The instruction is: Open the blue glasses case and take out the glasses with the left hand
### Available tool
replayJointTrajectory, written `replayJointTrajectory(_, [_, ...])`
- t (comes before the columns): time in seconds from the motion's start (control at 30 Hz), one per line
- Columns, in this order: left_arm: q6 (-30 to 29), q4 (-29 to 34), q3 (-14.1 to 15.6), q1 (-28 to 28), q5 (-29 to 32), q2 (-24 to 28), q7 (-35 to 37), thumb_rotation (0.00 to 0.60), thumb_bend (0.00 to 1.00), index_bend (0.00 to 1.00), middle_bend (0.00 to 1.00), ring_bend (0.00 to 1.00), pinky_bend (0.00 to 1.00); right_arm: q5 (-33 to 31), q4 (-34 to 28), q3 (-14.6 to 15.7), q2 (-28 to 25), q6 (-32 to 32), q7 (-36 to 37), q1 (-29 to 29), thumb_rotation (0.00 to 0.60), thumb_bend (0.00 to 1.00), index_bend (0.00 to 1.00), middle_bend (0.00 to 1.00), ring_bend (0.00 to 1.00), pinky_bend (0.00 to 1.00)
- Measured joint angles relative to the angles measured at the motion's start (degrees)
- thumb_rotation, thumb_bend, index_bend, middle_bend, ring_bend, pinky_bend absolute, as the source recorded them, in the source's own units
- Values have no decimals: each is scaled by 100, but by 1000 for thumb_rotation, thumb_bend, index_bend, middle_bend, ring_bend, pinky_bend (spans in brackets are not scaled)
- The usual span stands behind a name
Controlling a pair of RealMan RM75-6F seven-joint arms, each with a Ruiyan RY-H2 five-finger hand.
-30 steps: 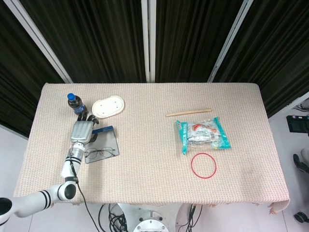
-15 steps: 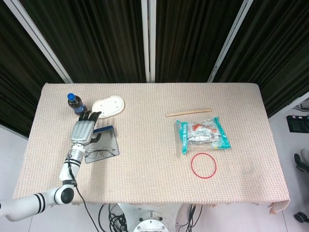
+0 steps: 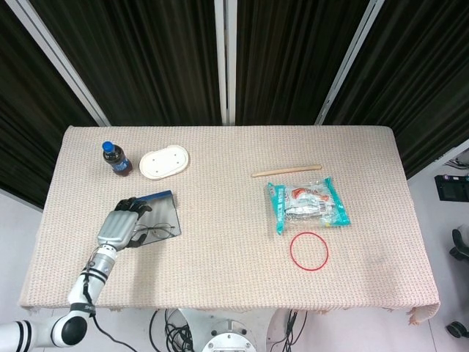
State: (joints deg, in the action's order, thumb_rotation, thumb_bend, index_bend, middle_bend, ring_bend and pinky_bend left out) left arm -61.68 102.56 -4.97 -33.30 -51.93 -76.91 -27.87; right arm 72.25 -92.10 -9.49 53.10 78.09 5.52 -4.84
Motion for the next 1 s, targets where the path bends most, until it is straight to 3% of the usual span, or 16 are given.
replayJointTrajectory(0.47, [116,-877,120,36,-175,-708,266,600,338,275,123,2,180,-17,-76,10,-7,-30,-90,-26,600,317,0,0,0,0])
replayJointTrajectory(1.0, [110,-1378,1,-22,89,-1099,118,600,353,351,142,23,166,-42,46,36,49,-80,0,-20,600,317,0,0,0,0])
